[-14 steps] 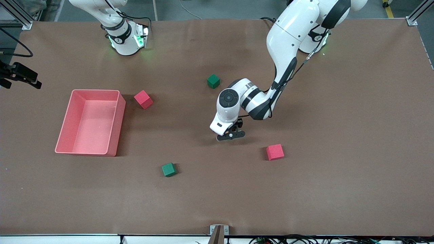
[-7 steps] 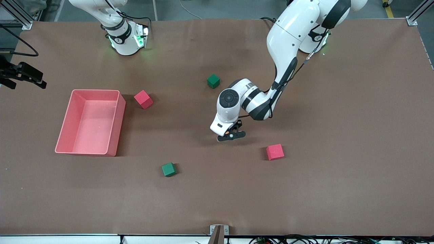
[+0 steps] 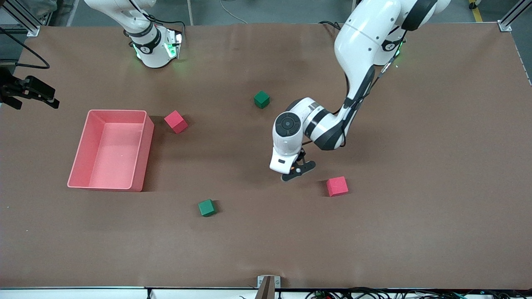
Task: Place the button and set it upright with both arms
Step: 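Carry the button with the left gripper past the pink cube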
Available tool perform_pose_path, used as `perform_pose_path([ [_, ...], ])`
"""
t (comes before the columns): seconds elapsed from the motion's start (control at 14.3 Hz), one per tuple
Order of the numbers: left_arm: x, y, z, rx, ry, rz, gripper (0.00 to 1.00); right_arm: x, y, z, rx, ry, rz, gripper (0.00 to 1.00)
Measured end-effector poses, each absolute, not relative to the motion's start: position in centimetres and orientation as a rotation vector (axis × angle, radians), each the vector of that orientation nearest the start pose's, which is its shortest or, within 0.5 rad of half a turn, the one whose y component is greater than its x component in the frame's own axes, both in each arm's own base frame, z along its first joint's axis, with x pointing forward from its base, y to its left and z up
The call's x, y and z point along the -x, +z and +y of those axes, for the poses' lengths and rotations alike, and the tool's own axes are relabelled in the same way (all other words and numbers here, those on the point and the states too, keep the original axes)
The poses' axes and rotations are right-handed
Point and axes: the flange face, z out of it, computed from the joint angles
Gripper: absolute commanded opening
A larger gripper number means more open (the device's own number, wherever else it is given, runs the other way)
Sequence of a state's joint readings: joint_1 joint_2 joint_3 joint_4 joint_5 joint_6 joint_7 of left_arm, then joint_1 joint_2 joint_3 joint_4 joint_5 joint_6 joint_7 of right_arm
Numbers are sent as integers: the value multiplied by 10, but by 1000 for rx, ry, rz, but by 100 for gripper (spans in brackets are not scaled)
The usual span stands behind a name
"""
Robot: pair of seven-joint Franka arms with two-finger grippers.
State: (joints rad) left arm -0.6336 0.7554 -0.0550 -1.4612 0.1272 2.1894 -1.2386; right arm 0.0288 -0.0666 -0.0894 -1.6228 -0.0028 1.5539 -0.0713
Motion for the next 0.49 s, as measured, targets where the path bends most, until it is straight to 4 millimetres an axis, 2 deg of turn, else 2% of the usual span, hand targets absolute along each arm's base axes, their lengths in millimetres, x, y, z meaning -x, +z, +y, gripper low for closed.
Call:
perform_pose_path([
  [0.21,-593,275,-394,2914,-39,-885,0,-531,634,-34,3138,-2,-17,100],
  [0.49,-633,313,-295,2774,23,-1076,0,-532,635,-34,3139,-18,-19,100],
])
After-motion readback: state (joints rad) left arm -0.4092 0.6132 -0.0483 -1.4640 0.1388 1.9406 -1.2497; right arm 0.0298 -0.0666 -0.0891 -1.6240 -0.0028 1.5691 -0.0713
